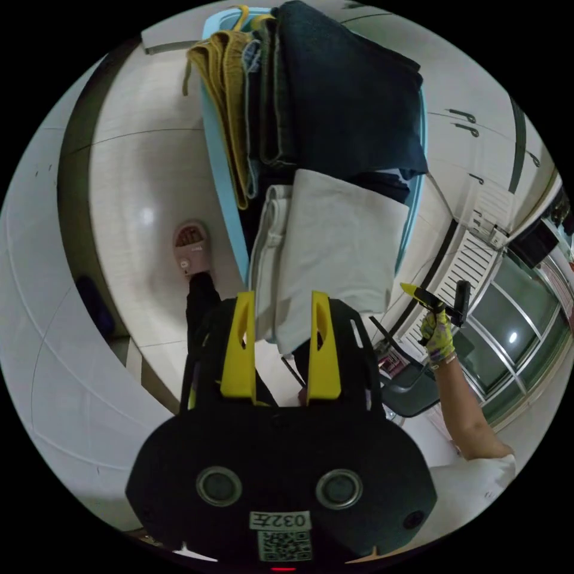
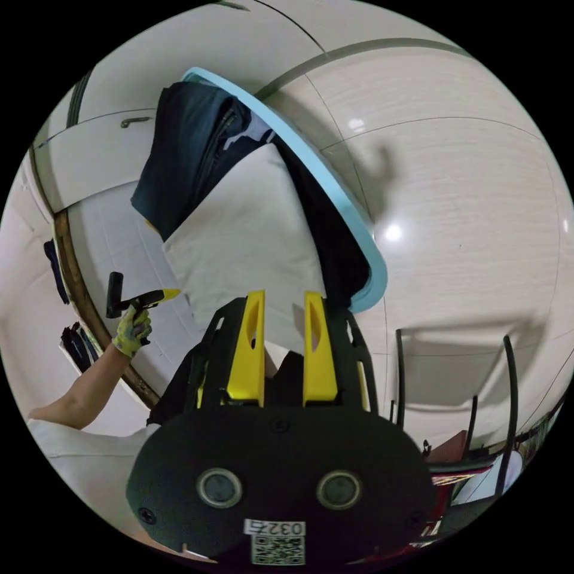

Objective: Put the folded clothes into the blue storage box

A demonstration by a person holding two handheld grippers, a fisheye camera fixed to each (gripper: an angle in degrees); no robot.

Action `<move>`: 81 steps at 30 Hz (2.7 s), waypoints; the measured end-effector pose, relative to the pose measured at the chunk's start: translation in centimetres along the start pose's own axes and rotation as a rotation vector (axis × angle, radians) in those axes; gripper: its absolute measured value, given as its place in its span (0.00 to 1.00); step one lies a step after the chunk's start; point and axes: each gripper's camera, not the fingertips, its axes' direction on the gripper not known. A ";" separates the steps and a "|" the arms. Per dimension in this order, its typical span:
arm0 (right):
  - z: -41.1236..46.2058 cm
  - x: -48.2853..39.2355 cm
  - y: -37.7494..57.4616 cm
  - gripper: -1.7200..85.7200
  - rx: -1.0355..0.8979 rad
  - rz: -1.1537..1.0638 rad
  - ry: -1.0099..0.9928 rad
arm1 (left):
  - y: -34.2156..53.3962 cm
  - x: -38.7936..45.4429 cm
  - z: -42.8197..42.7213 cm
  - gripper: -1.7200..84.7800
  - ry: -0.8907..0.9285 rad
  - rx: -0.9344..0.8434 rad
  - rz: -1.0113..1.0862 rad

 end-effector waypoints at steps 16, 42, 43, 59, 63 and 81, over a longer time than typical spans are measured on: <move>-0.4 -1.7 -2.6 0.12 -0.064 -0.096 0.109 | 0.0 -4.6 0.8 0.14 -0.007 -0.065 0.056; -7.4 -10.3 1.7 0.02 0.164 -0.332 0.171 | 7.2 -8.2 -5.8 0.08 0.169 0.076 0.087; -6.5 -9.3 1.0 0.02 0.117 -0.285 0.180 | 7.2 -8.7 -5.1 0.08 0.152 0.074 0.055; -11.3 -15.4 6.6 0.01 0.264 -0.513 0.213 | 12.3 -5.6 -11.6 0.03 0.151 0.275 0.253; -8.9 -11.1 4.2 0.02 0.216 -0.345 0.101 | 10.5 -7.4 -9.7 0.04 0.125 0.237 0.156; -4.3 -10.7 1.3 0.08 -0.006 -0.033 0.233 | 3.9 -6.4 -6.7 0.05 0.021 -0.040 0.057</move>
